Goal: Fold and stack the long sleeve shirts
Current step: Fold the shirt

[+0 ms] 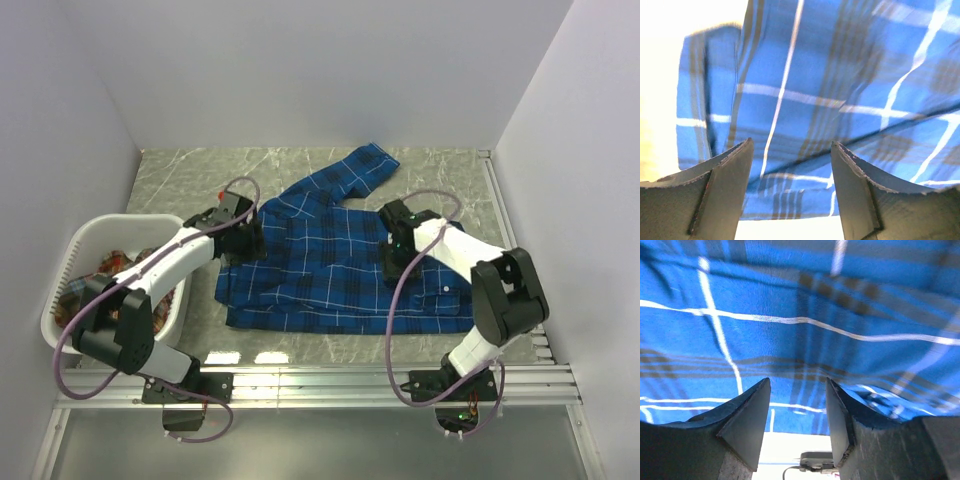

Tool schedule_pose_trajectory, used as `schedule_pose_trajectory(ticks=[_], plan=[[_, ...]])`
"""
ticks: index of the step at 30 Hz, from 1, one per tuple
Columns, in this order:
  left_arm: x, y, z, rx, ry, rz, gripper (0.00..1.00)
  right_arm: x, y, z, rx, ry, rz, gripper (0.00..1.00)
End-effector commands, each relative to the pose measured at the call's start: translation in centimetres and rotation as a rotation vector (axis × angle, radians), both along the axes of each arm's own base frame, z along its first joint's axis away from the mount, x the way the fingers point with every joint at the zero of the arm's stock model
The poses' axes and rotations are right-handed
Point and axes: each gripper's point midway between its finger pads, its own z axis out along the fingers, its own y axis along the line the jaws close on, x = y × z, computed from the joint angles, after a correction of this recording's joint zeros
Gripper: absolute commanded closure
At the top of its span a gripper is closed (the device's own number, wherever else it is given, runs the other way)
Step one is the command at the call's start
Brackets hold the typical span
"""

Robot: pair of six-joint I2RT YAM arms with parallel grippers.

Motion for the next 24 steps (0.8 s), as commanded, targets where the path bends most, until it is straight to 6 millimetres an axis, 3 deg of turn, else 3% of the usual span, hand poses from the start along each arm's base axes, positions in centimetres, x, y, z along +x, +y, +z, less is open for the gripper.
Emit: schedule_pose_trajectory(ticks=[1,5,6,8,9,12,16,17,19,24], plan=[[5.0,-0.1,5.6,0.018,-0.227,0.001,0.30,6.3,-0.6,6.2,0.008,-0.281,-0.071,0.45],[9.3,0.8,7.0,0.027,-0.299,0.067,0.32,12.1,-2.2,10.2,0.093,-0.469,-0.211,0.45],[10.9,0.8,7.0,0.017,-0.310,0.084,0.33,13.6,-4.1,11.1,0.108,-0.504,-0.287,0.45],[13.4,1.5,7.6,0.015,-0.338,0.124,0.36,16.1,-5.4,11.9,0.158,-0.548,-0.385,0.46],[14.4,1.7,6.1,0.027,-0.308,0.133,0.38,16.9,-6.7,12.0,0.169,-0.562,-0.449,0.47],[16.4,1.2,4.4,0.029,-0.258,0.123,0.48,19.5,-7.7,10.7,0.214,-0.551,-0.516,0.49],[17.1,0.1,2.7,0.002,-0.213,0.105,0.56,20.7,-7.7,8.1,0.278,-0.496,-0.570,0.53],[16.9,0.0,2.3,-0.006,-0.200,0.110,0.60,21.2,-8.9,7.7,0.289,-0.504,-0.606,0.54],[16.4,-0.2,1.5,-0.021,-0.178,0.107,0.63,21.1,-9.0,5.8,0.319,-0.457,-0.641,0.55],[14.3,0.1,-1.0,-0.025,-0.117,0.130,0.69,21.5,-9.9,3.1,0.346,-0.423,-0.694,0.56]])
